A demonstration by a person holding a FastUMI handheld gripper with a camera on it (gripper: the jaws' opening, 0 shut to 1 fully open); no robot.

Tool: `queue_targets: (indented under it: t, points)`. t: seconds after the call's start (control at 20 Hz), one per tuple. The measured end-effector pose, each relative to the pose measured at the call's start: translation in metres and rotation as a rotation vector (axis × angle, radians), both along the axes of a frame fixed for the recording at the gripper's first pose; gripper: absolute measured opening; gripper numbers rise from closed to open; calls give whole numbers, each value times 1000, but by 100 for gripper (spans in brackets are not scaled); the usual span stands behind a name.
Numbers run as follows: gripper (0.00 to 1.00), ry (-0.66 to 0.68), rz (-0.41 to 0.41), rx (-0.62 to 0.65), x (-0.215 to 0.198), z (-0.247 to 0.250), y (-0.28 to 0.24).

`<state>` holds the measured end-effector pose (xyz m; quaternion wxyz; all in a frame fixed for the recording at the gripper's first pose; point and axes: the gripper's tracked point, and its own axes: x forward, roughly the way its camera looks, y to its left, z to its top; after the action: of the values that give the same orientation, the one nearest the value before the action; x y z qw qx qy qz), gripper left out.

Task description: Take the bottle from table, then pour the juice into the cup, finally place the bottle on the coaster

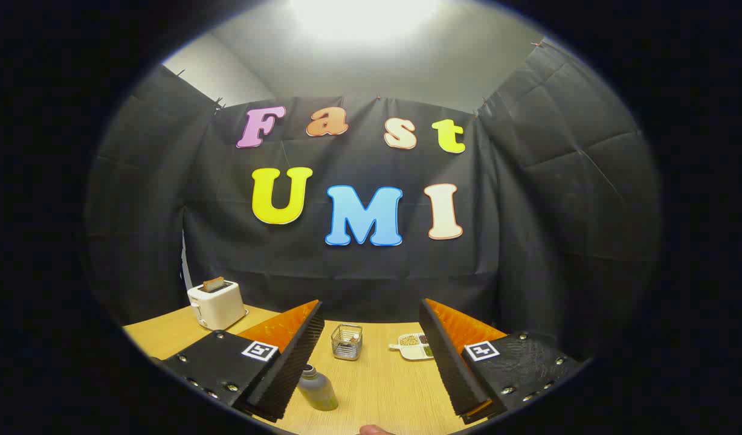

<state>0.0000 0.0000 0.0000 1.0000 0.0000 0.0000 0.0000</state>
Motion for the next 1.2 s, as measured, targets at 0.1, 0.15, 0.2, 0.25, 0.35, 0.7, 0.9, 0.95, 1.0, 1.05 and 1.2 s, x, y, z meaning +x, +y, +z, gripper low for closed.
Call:
queue_targets:
  t: [0.1, 0.15, 0.2, 0.25, 0.35, 0.7, 0.9, 0.95, 1.0, 1.05, 1.2]
  points:
    - [97, -9, 9, -25, -1, 1, 2]
    - [97, -16, 16, -32, -2, 4, 5]
    - [97, -23, 21, -36, -2, 6, 6]
    - [97, -26, 28, -37, -2, 7, 8]
    - [97, -29, 36, -37, -3, 6, 11]
    - [97, -30, 52, -32, -1, 3, 17]
    - [97, -21, 72, -12, 3, -6, 24]
    - [97, -21, 79, -8, 3, -9, 28]
    - [97, -22, 82, -6, 5, -12, 29]
    - [97, -23, 87, -3, 7, -16, 31]
    - [97, -27, 102, -2, 12, -30, 41]
